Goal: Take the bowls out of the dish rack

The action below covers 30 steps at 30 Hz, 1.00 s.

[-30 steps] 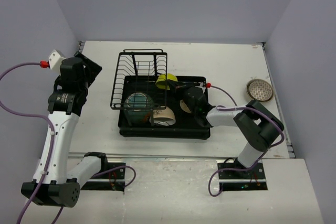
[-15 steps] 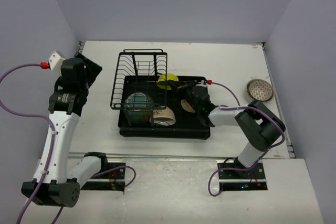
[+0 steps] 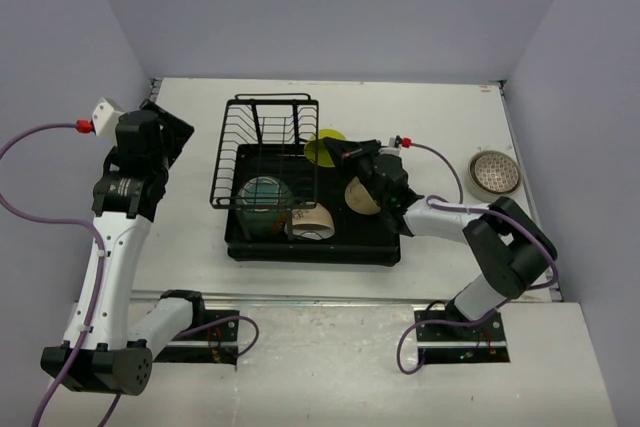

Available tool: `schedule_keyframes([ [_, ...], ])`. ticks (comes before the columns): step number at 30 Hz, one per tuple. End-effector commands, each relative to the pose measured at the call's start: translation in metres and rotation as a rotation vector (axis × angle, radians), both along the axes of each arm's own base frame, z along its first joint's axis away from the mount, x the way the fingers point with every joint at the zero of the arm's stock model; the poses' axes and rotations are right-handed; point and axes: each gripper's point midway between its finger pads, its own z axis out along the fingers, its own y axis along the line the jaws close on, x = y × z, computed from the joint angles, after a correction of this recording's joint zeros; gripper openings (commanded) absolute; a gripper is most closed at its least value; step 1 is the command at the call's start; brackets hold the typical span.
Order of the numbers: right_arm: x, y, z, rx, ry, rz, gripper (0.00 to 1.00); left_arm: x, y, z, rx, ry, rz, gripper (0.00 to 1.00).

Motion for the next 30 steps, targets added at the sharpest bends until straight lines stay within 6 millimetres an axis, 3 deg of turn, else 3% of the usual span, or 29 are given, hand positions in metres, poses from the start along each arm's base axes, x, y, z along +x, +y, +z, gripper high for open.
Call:
schedule_keyframes([
  [1,0.002,-0.003,0.042,0.031,-0.089,-0.006,0.0,0.001,0.006,0.011,-0.015,-0.054,0.038,0.95],
  [11,0.004,-0.019,0.038,0.001,-0.071,-0.016,0.0,-0.002,0.006,0.01,-0.021,-0.058,0.048,0.95],
  [30,-0.005,-0.029,0.036,-0.079,-0.048,0.011,0.0,-0.003,0.011,0.008,-0.008,-0.049,0.065,0.95],
])
